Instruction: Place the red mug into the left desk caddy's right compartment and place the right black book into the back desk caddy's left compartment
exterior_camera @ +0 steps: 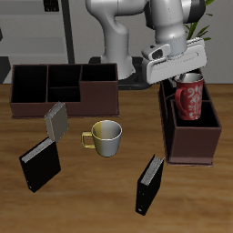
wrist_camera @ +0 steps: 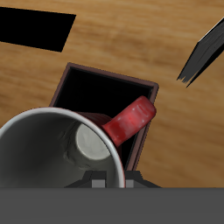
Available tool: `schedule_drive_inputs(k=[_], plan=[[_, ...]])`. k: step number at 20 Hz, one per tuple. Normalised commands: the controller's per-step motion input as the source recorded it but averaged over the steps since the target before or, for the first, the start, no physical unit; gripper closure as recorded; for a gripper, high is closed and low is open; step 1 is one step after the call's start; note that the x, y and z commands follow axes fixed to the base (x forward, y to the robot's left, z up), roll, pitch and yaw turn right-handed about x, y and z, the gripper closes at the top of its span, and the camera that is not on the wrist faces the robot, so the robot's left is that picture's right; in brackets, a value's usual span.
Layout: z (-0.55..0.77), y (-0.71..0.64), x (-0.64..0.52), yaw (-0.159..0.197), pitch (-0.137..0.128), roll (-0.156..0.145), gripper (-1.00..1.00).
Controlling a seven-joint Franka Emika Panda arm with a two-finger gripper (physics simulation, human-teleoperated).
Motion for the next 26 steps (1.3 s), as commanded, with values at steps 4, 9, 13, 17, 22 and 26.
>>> schedule_drive_inputs(k=[4,9,13,17,22,26], plan=[[-0.37,0.03,0.12,0.135,0.093,0.008,1.0],[-0.29,-0.12,0.16,0.153,0.064,-0.023,1.0],[-0.23,0.03,0.08,0.164,0.042,0.026,1.0],[-0.16,-0.06,0.12,0.132,0.036,0.018,1.0],[-0.04,0.06,-0.02,0.022,0.031,0.03,-1.0],[0.13,0.02,-0.05,-0.027,-0.005,0.016,-1.0]])
